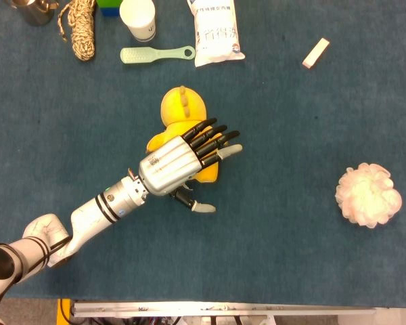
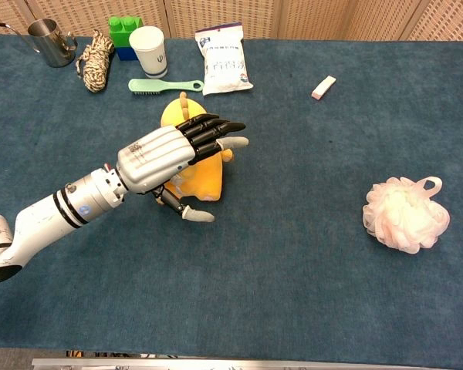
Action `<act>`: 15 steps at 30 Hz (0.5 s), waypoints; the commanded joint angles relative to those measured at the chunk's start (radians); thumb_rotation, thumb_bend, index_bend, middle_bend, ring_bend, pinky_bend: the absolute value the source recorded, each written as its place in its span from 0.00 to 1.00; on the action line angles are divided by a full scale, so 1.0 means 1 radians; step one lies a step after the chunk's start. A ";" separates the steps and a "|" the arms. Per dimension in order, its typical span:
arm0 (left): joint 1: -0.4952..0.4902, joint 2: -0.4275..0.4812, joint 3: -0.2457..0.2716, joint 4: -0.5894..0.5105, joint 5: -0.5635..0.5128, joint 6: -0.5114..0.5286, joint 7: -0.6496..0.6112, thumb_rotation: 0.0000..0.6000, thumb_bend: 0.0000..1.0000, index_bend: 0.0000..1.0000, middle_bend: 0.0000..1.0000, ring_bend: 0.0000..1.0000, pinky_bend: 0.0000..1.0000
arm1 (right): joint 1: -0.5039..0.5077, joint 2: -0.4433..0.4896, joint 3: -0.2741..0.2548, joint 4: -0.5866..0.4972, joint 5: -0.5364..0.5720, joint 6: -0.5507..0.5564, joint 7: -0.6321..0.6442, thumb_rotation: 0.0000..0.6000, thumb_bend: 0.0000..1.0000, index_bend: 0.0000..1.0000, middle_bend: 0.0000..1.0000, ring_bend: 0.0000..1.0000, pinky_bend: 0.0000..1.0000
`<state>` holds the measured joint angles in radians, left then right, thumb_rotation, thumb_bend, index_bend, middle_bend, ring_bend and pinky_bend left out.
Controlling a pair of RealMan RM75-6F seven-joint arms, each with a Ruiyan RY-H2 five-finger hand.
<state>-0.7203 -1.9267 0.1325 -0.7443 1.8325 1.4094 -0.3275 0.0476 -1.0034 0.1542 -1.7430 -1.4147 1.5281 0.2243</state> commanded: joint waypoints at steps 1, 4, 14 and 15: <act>0.003 0.018 0.006 -0.042 0.010 0.017 0.001 0.39 0.06 0.05 0.00 0.01 0.00 | 0.001 -0.001 0.000 0.000 -0.001 -0.001 -0.001 1.00 0.13 0.13 0.28 0.16 0.22; 0.002 0.028 0.016 -0.084 0.022 0.013 0.022 0.39 0.06 0.05 0.00 0.01 0.00 | 0.001 -0.001 0.000 -0.001 -0.003 -0.001 -0.002 1.00 0.13 0.13 0.28 0.16 0.22; -0.005 0.018 0.029 -0.093 0.020 -0.054 0.056 0.40 0.06 0.05 0.00 0.01 0.00 | -0.008 0.001 0.001 0.003 0.002 0.007 0.008 1.00 0.13 0.13 0.28 0.16 0.22; -0.005 0.015 0.031 -0.087 0.019 -0.058 0.056 0.40 0.06 0.05 0.00 0.01 0.00 | -0.008 0.001 0.001 0.004 0.002 0.007 0.009 1.00 0.13 0.13 0.28 0.16 0.22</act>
<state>-0.7252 -1.9070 0.1605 -0.8374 1.8531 1.3571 -0.2720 0.0400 -1.0028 0.1548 -1.7392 -1.4125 1.5350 0.2337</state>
